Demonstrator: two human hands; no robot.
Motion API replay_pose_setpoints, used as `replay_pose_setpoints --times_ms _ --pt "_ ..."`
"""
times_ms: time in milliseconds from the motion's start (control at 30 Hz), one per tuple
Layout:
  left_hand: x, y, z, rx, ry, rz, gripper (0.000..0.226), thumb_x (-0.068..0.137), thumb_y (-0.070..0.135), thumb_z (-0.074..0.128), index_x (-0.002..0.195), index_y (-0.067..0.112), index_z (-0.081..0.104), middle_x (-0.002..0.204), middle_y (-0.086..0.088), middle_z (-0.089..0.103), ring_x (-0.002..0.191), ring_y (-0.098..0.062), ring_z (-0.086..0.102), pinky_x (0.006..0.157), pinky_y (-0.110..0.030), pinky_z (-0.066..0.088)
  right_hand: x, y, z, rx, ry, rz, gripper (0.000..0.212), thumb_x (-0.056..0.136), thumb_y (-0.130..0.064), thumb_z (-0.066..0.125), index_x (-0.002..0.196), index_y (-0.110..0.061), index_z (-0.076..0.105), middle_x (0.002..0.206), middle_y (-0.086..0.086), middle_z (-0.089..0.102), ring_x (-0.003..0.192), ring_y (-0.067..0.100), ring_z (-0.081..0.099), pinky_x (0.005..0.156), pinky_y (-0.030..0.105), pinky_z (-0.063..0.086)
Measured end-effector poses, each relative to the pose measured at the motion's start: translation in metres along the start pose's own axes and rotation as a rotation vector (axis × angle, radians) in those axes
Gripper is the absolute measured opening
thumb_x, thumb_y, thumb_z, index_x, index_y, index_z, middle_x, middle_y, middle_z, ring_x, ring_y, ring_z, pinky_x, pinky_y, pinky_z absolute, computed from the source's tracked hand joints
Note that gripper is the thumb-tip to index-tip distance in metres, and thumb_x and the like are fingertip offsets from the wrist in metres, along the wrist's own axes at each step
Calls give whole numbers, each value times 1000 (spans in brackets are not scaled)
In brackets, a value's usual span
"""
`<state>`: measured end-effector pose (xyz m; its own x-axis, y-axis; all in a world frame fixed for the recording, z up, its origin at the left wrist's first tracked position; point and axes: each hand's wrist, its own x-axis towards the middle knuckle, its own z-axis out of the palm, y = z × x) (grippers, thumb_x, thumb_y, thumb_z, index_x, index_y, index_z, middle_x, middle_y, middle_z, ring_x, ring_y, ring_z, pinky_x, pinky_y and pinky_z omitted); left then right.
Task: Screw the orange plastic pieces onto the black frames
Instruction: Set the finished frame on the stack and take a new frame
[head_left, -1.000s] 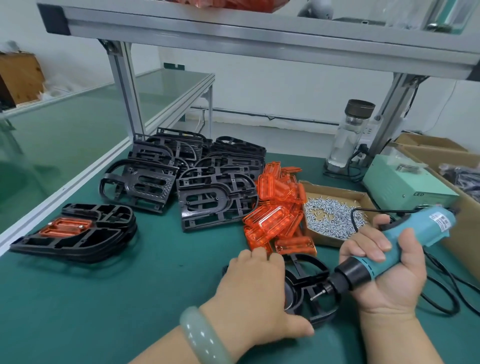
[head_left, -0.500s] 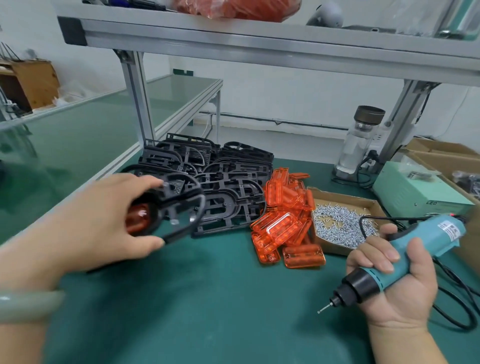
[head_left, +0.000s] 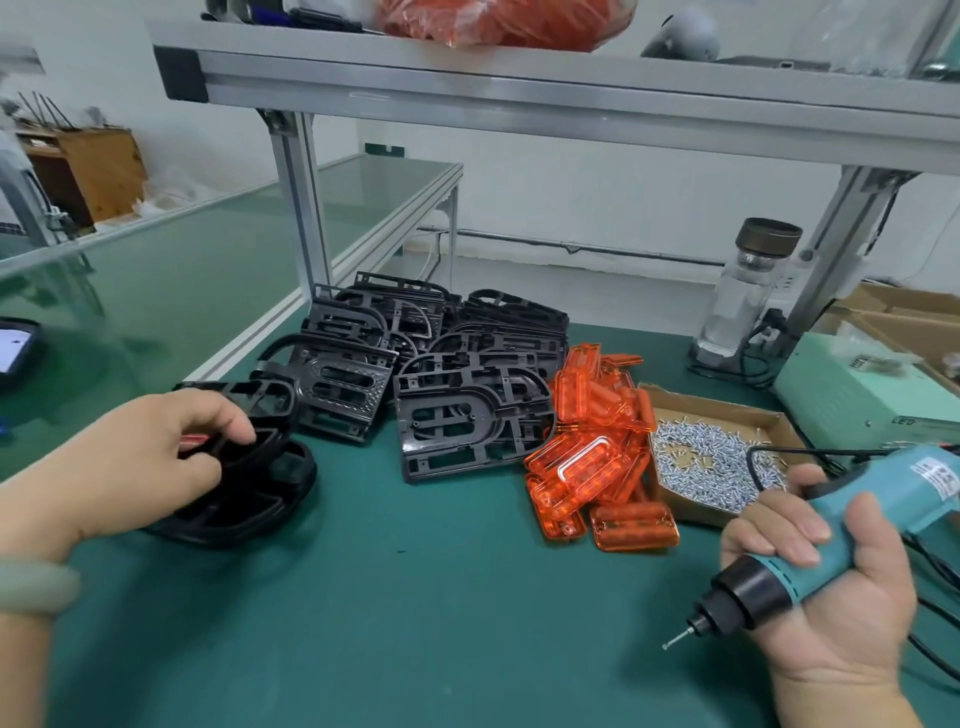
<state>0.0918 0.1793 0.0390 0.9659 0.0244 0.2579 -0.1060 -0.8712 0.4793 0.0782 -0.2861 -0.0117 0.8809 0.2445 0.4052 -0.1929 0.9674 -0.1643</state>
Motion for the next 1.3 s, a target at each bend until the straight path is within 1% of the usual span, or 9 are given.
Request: replay_pose_setpoints --times_ms 133,200,300,400,633,800,1000,1100,1300 --pt "-7 10 6 -32 3 21 57 65 10 73 93 57 58 90 34 64 74 4 64 69 -24 47 1 0 -1 -1 2 -3 31 102 -26 34 115 -2 48 83 23 59 74 36 60 78 40 42" --pt "-14 17 5 1 -57 28 58 53 48 79 102 64 52 101 39 59 87 12 59 77 -22 45 0 0 -1 2 5 -5 29 102 -26 34 115 -3 47 83 23 59 74 36 60 78 40 42" --pt "-20 17 6 189 -134 47 108 34 74 70 134 46 42 125 23 54 113 -7 54 95 -34 44 1 0 -2 2 11 -14 25 102 -26 35 115 -6 43 82 23 59 73 36 60 77 41 43" --pt "-18 21 11 269 -97 -54 111 41 53 86 139 25 44 131 1 55 119 -28 48 101 -42 40 1 -1 -2 10 5 -7 26 102 -25 35 116 -5 44 83 23 58 74 36 60 78 41 42" --pt "-3 38 24 97 -46 -109 64 60 34 87 118 22 64 129 2 47 120 -20 44 103 -36 37 1 -1 -3 0 -9 20 35 103 -27 32 117 -1 50 86 24 59 77 37 60 80 41 41" --pt "4 50 17 175 168 -77 50 62 57 71 100 23 72 102 1 64 100 -23 58 81 -35 42 3 -1 -3 2 -36 35 40 103 -29 30 120 1 51 90 24 59 79 37 59 83 40 39" --pt "44 76 16 158 220 -63 10 82 37 66 86 30 73 62 28 47 64 -12 49 63 -27 35 4 1 -5 -12 -55 47 44 104 -30 26 124 1 49 93 25 58 80 35 57 84 39 36" --pt "73 86 27 199 136 -35 15 85 33 64 96 27 71 68 20 56 70 -12 53 69 -28 41 3 0 -7 -7 -47 37 44 104 -29 27 124 3 49 92 25 58 84 38 60 84 41 38" --pt "122 99 57 450 -87 -55 36 89 23 59 125 25 58 119 -2 64 109 -26 58 90 -38 50 4 -1 -9 -7 -20 22 41 104 -27 30 122 3 52 90 25 60 81 37 61 83 42 42"
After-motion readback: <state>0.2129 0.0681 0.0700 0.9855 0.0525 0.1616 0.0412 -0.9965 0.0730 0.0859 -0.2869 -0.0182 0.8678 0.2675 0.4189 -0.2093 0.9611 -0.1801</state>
